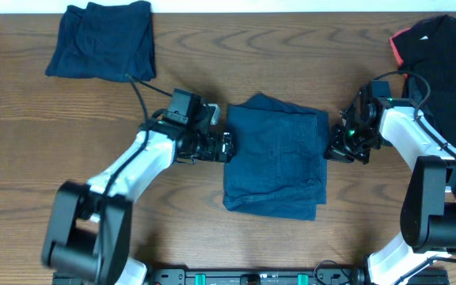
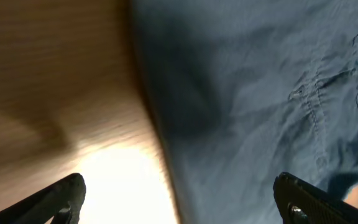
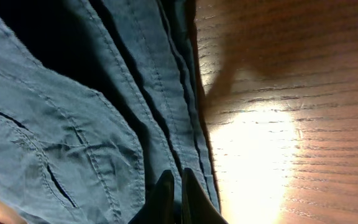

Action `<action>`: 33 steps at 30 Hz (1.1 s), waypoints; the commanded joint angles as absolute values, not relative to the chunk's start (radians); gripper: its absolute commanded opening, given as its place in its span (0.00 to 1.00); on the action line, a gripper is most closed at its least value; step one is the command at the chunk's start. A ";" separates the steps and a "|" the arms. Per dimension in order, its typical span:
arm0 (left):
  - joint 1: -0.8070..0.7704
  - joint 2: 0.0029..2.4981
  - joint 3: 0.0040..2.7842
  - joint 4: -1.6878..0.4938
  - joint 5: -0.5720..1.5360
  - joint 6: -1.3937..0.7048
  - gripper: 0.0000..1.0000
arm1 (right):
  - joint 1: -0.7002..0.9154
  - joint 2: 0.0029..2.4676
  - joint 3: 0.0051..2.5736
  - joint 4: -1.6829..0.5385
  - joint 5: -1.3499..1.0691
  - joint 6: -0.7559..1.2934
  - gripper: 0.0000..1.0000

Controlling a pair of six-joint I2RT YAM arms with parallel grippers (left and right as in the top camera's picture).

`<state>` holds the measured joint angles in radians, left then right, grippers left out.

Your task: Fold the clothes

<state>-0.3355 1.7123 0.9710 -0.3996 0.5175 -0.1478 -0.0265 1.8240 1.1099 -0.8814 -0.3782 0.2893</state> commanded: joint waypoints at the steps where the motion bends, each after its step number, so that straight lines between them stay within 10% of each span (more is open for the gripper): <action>1: -0.335 1.772 0.984 -0.376 0.641 -0.124 0.98 | -0.012 1.826 1.108 -0.883 -0.400 0.299 0.07; 4: -0.335 1.814 0.984 -0.369 0.648 -0.128 0.98 | -0.012 1.826 1.108 -0.883 -0.400 0.298 0.22; 7: -0.335 1.844 0.984 -0.368 0.648 -0.127 0.98 | -0.012 1.826 1.108 -0.888 -0.400 0.283 0.95; 8: -0.337 1.854 0.984 -0.368 0.648 -0.127 0.98 | -0.012 1.826 1.108 -0.890 -0.400 0.282 0.99; 16: -0.406 1.911 0.984 -0.332 0.648 -0.128 0.90 | -0.015 1.826 1.108 -0.891 -0.400 0.283 0.99; 22: -0.457 1.943 0.984 -0.292 0.642 -0.128 0.53 | -0.034 1.825 1.111 -0.921 -0.402 0.275 0.99; 26: -0.455 1.945 0.984 -0.260 0.635 -0.128 0.08 | -0.066 1.822 1.113 -0.952 -0.419 0.250 0.99; 33: -0.441 1.945 0.991 -0.174 0.602 -0.099 0.06 | -0.111 1.821 1.113 -0.994 -0.452 0.200 0.99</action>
<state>-0.4519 1.9228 0.9974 -0.1867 0.6724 -0.1295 -0.0948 1.8240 1.1095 -0.9855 -0.4213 0.2417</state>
